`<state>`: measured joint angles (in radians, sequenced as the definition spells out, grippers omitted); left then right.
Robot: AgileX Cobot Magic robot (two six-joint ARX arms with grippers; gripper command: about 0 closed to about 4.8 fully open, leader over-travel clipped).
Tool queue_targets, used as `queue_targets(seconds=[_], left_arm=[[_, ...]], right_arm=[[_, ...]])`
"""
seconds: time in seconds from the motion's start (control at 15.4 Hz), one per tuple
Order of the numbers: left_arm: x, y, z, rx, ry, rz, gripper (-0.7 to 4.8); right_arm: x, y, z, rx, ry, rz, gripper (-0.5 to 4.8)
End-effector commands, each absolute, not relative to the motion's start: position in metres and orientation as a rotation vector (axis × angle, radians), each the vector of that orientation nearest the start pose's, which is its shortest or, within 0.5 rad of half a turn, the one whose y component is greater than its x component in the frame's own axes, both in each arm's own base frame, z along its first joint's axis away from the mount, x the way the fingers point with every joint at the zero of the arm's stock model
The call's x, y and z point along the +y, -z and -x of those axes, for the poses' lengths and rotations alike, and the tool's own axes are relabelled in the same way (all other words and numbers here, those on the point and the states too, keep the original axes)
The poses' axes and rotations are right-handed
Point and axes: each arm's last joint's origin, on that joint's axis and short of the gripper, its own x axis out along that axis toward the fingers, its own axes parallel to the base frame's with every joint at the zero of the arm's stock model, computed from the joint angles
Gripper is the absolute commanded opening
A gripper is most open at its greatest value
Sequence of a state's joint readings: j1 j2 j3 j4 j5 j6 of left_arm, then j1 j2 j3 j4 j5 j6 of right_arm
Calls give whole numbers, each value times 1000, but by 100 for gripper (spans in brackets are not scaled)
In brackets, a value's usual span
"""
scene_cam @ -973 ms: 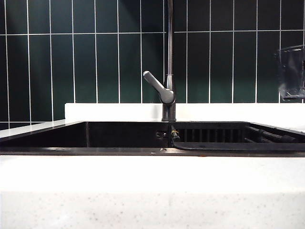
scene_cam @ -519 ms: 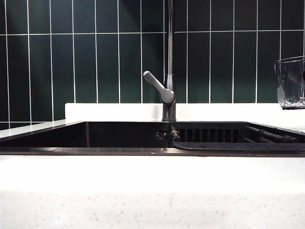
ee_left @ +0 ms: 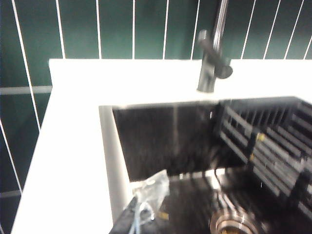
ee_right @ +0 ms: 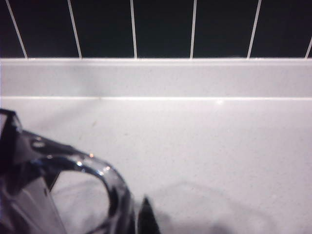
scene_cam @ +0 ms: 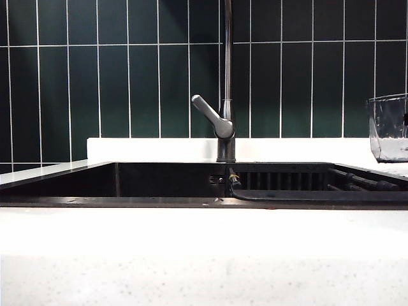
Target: Pick up the mug next to the sink, go to the faucet to get some water, pour the water into the sink, and finally put the mug back to its place.
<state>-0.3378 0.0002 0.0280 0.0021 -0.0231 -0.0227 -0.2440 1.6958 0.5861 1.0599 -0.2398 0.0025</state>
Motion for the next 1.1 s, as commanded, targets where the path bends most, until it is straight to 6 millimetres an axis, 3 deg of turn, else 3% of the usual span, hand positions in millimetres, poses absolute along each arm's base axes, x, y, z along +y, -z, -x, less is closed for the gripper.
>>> queue_targets(seconds=[0.06,1.1], left_arm=[[-32,-173,-92,-75,329,46,-5],[-32,-170,-92,-50,343,-3,-5]], right_arm=[[-74,-177,-305,-12,16,-4,-6],[-78,-156,-311,35,2,-66,-6]])
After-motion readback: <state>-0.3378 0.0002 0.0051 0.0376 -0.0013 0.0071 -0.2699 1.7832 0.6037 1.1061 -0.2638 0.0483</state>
